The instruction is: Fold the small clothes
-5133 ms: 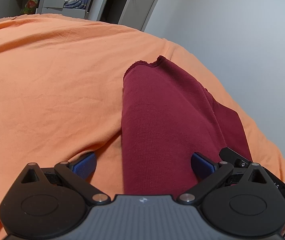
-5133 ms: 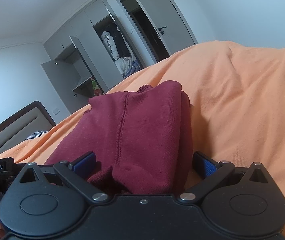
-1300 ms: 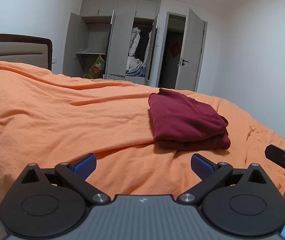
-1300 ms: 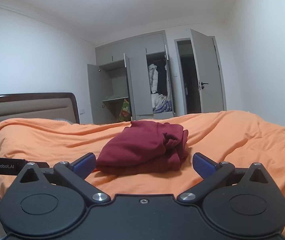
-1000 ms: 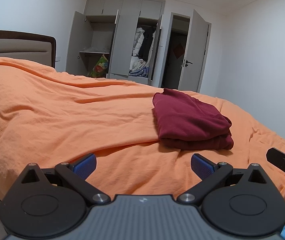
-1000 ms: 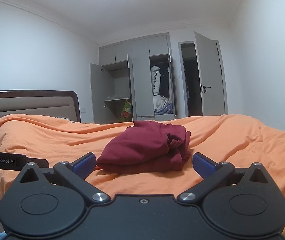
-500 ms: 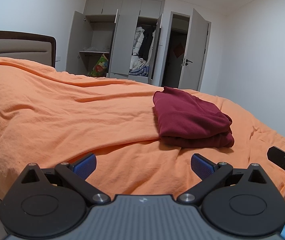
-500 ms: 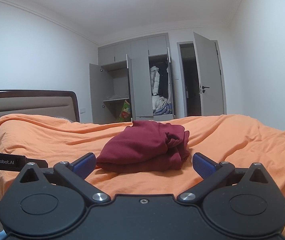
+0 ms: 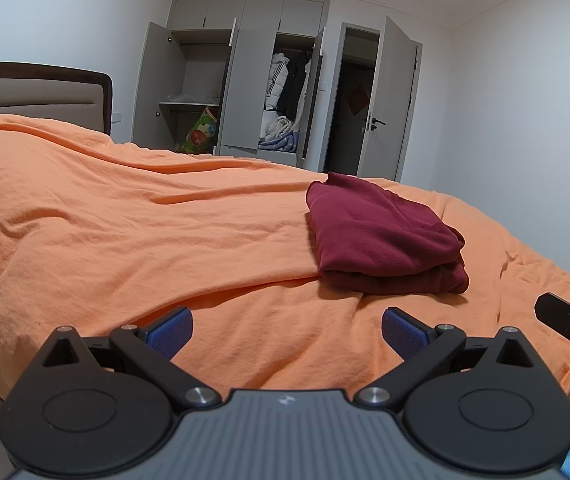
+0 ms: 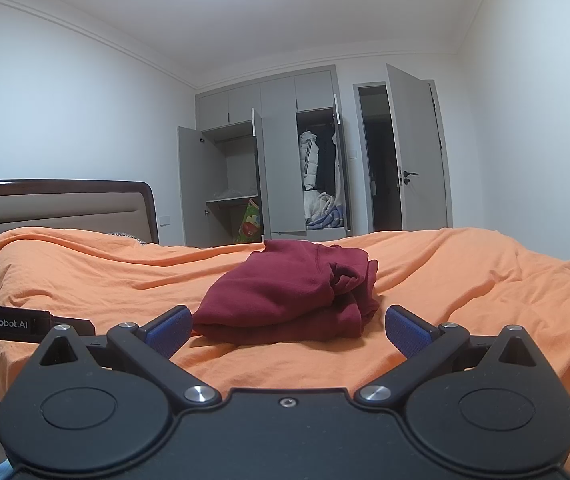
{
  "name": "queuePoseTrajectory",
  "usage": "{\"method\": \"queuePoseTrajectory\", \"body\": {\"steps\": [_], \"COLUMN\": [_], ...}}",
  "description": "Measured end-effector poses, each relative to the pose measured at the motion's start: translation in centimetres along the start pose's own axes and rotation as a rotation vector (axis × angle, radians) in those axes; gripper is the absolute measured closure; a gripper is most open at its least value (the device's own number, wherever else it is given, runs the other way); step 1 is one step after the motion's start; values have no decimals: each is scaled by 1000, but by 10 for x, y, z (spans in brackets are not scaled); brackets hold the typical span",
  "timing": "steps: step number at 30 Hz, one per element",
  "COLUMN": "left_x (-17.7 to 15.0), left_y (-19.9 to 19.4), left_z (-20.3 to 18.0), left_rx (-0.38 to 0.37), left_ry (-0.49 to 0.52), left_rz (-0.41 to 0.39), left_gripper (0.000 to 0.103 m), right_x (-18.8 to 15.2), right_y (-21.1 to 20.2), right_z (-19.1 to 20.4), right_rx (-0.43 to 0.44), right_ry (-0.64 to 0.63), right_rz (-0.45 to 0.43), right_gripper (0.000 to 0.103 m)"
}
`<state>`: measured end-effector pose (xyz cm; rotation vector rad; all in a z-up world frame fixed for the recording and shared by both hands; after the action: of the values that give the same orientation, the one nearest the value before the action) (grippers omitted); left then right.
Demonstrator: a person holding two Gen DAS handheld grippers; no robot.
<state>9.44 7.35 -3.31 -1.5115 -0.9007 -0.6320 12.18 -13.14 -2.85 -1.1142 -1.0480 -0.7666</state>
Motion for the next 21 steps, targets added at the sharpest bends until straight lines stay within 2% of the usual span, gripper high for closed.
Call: {"method": "queuePoseTrajectory", "body": {"steps": [21], "left_x": [-4], "left_y": [1], "left_z": [2], "left_rx": [4], "left_ry": [6], "left_rz": [8], "left_gripper": [0], "right_x": [-2], "right_y": [1], "right_z": [0], "right_rx": [-1], "right_ry": [2], "right_rz": [2], "right_gripper": [0]}}
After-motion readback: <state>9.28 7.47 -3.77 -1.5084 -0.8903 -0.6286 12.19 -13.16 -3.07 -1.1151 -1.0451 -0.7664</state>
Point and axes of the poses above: each gripper's, at about its wrist camera, not at the fingertips, and y roughly the way its jaws point, z to its left, x to its top, the point moved 9 cm from there along y, roughly the way its jaws point, and after that the axes turned 11 degrees about z, right-handed, at the moved point
